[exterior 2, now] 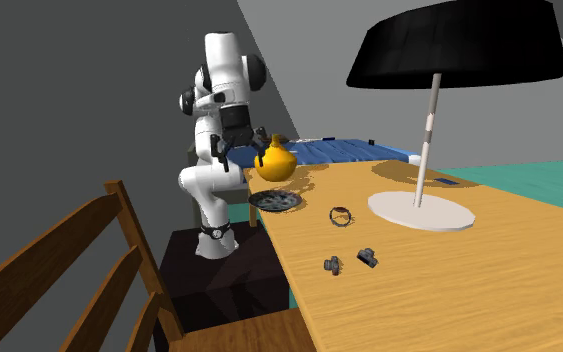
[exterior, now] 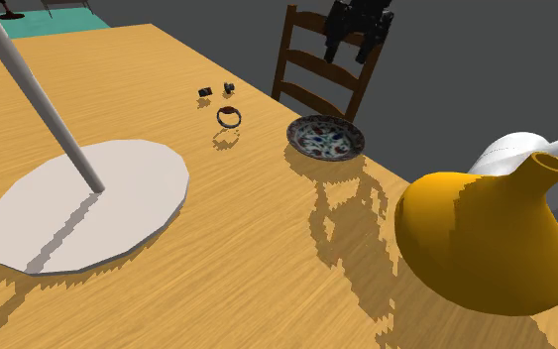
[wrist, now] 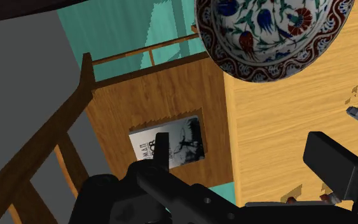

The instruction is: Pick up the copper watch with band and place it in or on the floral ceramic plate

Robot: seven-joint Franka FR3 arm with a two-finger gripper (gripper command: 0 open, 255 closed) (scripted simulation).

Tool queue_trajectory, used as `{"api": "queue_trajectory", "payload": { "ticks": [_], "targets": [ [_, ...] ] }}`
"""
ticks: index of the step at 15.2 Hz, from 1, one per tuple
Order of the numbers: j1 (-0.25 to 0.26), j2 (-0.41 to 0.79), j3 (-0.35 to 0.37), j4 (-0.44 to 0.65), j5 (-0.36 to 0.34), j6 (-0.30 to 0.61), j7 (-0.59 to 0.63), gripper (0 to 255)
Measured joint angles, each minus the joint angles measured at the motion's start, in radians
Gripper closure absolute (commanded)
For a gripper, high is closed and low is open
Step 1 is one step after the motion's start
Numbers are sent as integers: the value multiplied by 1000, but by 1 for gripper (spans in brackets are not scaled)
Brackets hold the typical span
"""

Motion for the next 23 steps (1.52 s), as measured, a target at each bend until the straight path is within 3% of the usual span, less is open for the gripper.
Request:
{"api": "queue_trajectory", "payload": {
  "ticks": [9,16,20,23],
  "targets": [
    [3,260,220,159,6,60,301,0],
    [3,538,360,370,-83,66,550,0],
    [27,726,415,533,-171,39,693,0],
    [37,759,422,527,-188,68,723,0]
  ]
}}
